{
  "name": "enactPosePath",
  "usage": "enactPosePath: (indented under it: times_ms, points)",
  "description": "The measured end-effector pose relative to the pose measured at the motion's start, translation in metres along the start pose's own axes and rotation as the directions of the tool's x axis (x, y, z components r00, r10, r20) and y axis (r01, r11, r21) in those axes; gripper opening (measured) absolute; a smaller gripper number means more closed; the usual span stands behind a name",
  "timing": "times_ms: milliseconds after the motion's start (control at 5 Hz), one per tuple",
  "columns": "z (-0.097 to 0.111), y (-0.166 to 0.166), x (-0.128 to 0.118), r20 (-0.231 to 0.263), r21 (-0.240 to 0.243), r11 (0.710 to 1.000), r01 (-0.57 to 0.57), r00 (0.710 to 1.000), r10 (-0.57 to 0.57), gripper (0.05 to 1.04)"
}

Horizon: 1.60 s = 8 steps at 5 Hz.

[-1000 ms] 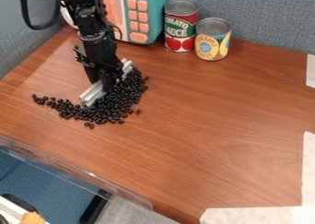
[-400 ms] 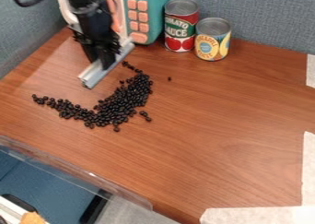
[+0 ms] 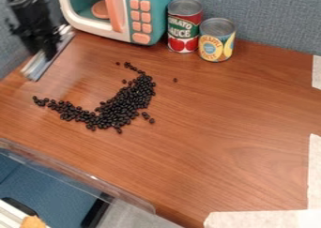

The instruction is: Sweep into pile

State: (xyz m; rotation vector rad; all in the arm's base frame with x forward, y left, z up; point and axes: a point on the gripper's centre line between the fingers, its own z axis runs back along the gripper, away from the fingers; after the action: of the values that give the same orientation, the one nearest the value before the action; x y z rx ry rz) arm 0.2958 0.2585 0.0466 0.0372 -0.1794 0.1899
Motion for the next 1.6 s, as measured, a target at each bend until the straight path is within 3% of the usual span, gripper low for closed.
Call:
enactPosePath:
  times_ms: [200,400,600,1200,1600]
  points:
    - [-0.016,0.045,-0.023,-0.04,0.051,0.997,-0.062,0.997,0.064,0.361]
    - [-0.034,0.057,-0.05,-0.077,0.081,0.99,-0.112,0.99,0.119,0.361]
    - [-0.039,0.05,-0.061,-0.084,0.108,0.985,-0.135,0.986,0.144,0.361]
    - [-0.025,-0.066,-0.088,-0.162,0.022,0.975,-0.22,0.962,0.221,0.361]
    - [-0.031,-0.129,-0.073,-0.167,0.063,0.953,-0.295,0.939,0.302,0.361]
